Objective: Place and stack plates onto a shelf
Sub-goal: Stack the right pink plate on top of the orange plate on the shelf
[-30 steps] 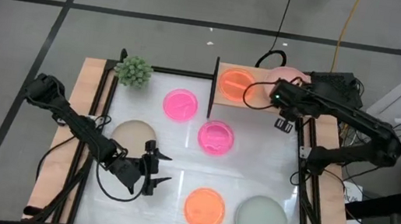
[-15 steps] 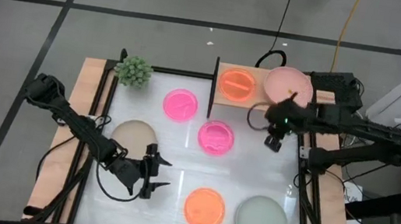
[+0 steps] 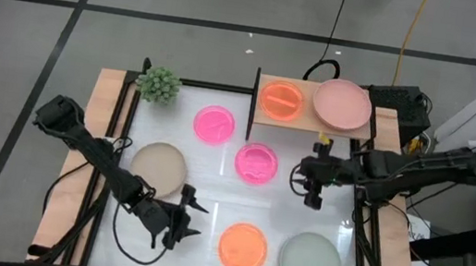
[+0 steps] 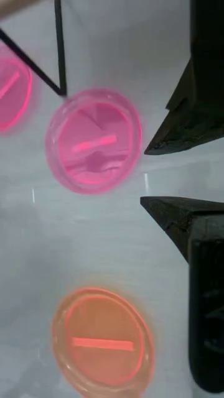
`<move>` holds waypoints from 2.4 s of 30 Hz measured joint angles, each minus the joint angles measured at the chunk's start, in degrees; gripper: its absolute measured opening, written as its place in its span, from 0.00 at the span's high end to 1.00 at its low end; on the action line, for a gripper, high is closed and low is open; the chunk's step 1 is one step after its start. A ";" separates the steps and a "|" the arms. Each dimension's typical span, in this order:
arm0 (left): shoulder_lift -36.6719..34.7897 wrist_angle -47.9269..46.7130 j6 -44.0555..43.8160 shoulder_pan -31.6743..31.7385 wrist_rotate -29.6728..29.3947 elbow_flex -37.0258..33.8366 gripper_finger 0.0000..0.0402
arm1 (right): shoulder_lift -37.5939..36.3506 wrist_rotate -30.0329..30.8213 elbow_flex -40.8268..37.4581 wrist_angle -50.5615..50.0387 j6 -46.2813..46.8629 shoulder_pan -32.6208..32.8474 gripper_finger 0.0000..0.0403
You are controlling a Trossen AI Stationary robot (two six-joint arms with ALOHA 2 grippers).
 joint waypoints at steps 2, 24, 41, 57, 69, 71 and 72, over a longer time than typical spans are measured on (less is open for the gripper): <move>1.20 -0.19 1.35 0.66 0.04 1.55 0.25 | 0.00 0.06 -0.67 0.45 0.80 1.14 0.75; 8.05 1.04 30.41 21.88 0.08 2.96 0.51 | -0.04 1.52 -3.02 -0.25 5.07 7.04 0.75; 11.31 3.09 39.11 29.57 7.11 2.85 0.51 | -0.02 1.52 -3.02 -0.27 5.09 7.02 0.75; 19.34 13.03 53.04 34.10 8.27 3.00 0.52 | -0.02 2.01 -2.99 1.37 1.39 6.97 0.75; 19.27 11.32 54.51 36.82 13.33 3.05 0.67 | -0.02 3.25 -2.99 2.58 1.36 6.97 0.75; 19.27 11.26 55.33 36.82 14.70 3.05 0.68 | -0.02 3.26 -2.99 2.57 1.36 6.97 0.75; 19.27 11.22 55.77 36.90 15.14 3.05 0.68 | -0.02 3.26 -2.99 2.57 1.36 6.97 0.75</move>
